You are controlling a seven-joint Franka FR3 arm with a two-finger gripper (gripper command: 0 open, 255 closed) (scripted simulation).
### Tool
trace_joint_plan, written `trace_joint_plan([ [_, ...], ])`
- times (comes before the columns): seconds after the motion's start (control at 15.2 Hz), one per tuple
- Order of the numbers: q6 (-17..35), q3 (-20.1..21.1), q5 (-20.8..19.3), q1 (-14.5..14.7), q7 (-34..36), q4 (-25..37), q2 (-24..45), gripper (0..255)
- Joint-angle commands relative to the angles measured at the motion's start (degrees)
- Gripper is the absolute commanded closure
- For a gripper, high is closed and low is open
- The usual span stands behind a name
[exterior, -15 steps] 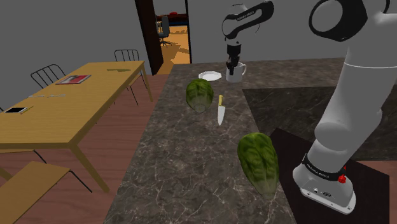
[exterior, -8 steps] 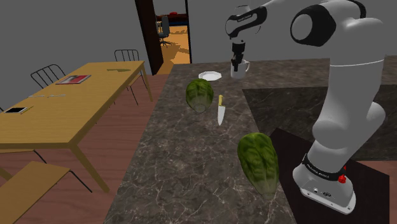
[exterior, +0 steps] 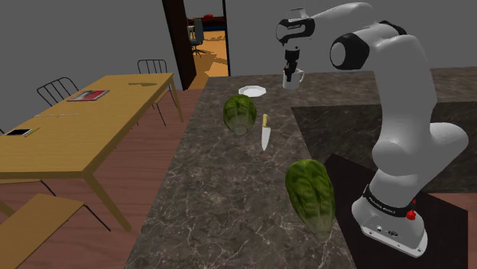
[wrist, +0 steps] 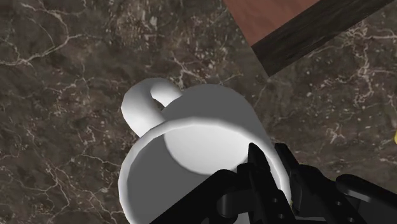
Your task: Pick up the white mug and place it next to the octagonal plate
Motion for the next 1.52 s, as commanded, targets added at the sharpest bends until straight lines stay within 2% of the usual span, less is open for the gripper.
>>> trace_joint_plan([
  [0.0, -3.5, 0.0, 0.7, -2.2, -1.5, 10.0, 6.5, 255],
  [0.92, 6.9, 0.1, 0.8, -1.7, -1.8, -0.2, 6.7, 255],
  [1.45, 6.9, 0.1, 0.8, -1.7, -1.8, -0.2, 6.7, 255],
])
